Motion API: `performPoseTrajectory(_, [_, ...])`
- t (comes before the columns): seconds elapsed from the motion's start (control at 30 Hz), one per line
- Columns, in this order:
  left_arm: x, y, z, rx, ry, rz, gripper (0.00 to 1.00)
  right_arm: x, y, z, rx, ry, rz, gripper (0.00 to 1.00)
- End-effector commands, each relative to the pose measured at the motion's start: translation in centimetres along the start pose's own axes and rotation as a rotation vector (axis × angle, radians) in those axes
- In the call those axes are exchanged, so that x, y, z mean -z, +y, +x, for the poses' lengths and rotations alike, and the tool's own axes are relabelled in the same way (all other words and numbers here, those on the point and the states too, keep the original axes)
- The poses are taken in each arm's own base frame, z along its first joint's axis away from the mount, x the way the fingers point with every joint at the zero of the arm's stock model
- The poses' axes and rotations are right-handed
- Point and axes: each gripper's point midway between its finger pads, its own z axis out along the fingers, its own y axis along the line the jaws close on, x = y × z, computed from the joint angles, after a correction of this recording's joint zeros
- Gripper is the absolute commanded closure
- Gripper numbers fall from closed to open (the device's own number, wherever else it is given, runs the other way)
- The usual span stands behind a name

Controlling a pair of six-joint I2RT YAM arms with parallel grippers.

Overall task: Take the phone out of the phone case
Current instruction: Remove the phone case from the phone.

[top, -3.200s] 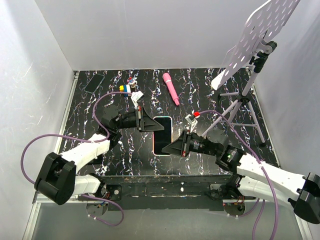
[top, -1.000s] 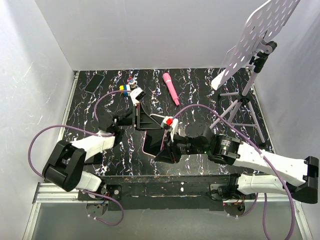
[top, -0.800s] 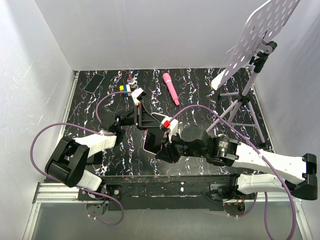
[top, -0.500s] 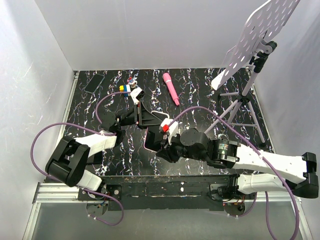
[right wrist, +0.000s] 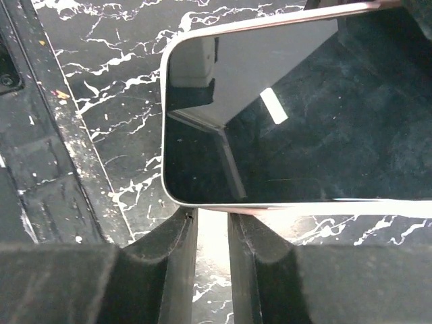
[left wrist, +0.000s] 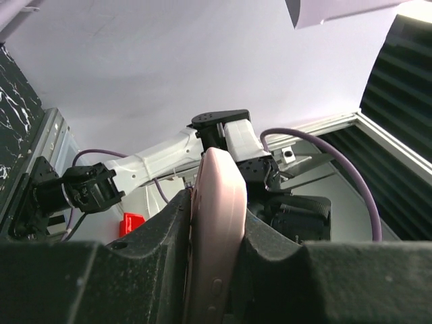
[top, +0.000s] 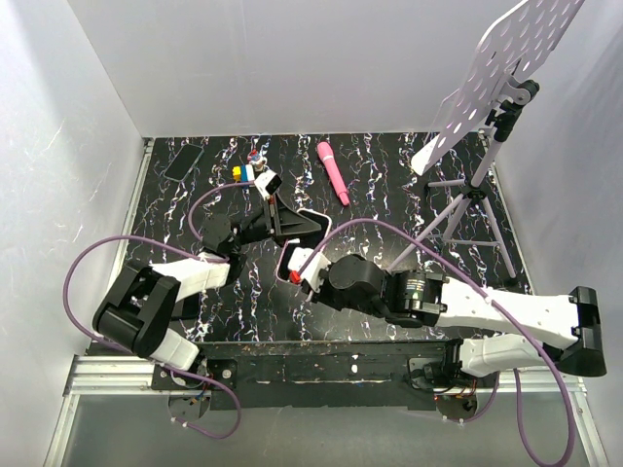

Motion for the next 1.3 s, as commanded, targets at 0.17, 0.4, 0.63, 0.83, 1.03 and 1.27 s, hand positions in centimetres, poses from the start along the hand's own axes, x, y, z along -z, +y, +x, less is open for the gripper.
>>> performPoseTrajectory(0.17, [-0.2, -4.1, 3.6, 0.133, 0.086, 0.129, 1.00, 3.1, -7.7, -2.0, -0.359, -0.254, 0.355, 0.99])
performPoseTrajectory(0.4, [1.3, 0.4, 0.3, 0.105, -0.185, 0.006, 1.00, 3.2, -2.8, 5.1, -0.877, -0.040, 0.227, 0.82])
performPoseTrajectory(0.63, [2.4, 0.9, -3.1, 0.011, -0.441, -0.070, 1.00, 3.9, 2.3, 0.5, -1.101, -0.135, -0.150, 0.51])
performPoseTrajectory(0.83, [2.5, -0.5, -4.4, -0.034, -0.511, -0.052, 1.00, 5.7, 1.3, -4.3, -1.191, -0.449, -0.312, 0.30])
performPoseTrajectory(1.03, [2.1, 0.3, -3.0, -0.113, -0.423, -0.135, 1.00, 6.5, -1.3, -4.8, -1.248, -0.526, -0.326, 0.29])
performPoseTrajectory(1.27, [2.3, 0.1, -1.4, -0.174, -0.364, -0.166, 1.00, 5.4, -3.2, -4.3, -1.272, -0.512, -0.348, 0.29])
